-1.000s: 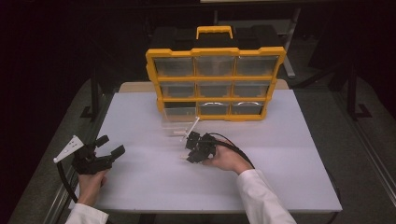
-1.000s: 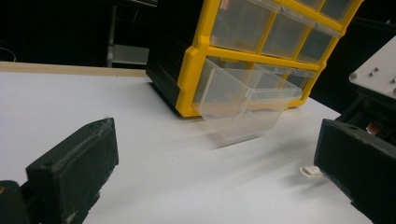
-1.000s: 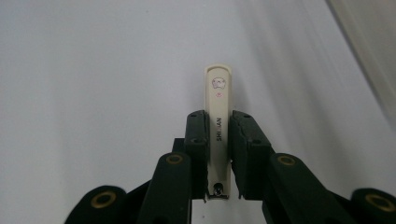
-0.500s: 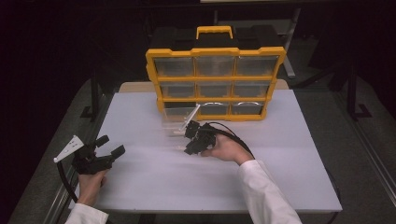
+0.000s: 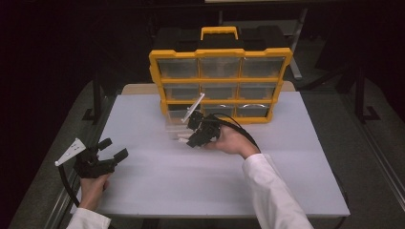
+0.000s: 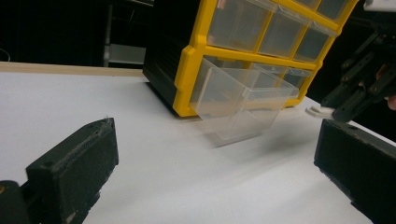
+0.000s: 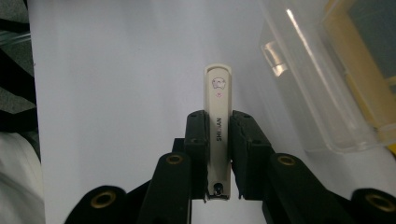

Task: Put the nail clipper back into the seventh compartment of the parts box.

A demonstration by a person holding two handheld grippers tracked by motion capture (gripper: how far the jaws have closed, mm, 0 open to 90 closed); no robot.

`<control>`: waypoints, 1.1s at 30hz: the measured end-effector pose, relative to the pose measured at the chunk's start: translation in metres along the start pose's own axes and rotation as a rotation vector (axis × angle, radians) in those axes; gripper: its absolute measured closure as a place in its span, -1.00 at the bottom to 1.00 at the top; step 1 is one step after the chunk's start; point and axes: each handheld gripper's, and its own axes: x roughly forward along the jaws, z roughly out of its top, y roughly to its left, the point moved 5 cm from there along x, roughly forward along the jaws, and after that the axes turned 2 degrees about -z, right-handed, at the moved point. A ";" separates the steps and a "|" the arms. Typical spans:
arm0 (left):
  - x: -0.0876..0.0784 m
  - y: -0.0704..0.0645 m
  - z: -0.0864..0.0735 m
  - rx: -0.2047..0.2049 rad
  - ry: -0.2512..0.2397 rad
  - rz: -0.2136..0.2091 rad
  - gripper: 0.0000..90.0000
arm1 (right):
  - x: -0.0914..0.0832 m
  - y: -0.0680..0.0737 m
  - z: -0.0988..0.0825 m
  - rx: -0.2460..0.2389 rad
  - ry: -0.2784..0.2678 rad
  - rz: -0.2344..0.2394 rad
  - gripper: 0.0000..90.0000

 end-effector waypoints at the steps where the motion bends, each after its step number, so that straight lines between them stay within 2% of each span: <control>1: 0.000 0.000 0.000 0.000 0.000 0.000 -1.00 | -0.002 -0.001 0.002 -0.001 -0.003 -0.004 0.69; 13: 0.000 0.000 0.000 -0.001 0.000 -0.002 -1.00 | -0.024 -0.019 0.024 0.003 -0.038 -0.052 0.69; 19: 0.000 0.001 0.000 -0.001 0.000 -0.002 -1.00 | -0.025 -0.029 0.031 0.026 -0.038 -0.069 0.69; 33: 0.001 0.000 0.001 -0.006 -0.005 -0.003 -1.00 | -0.027 -0.046 0.049 0.031 -0.045 -0.099 0.69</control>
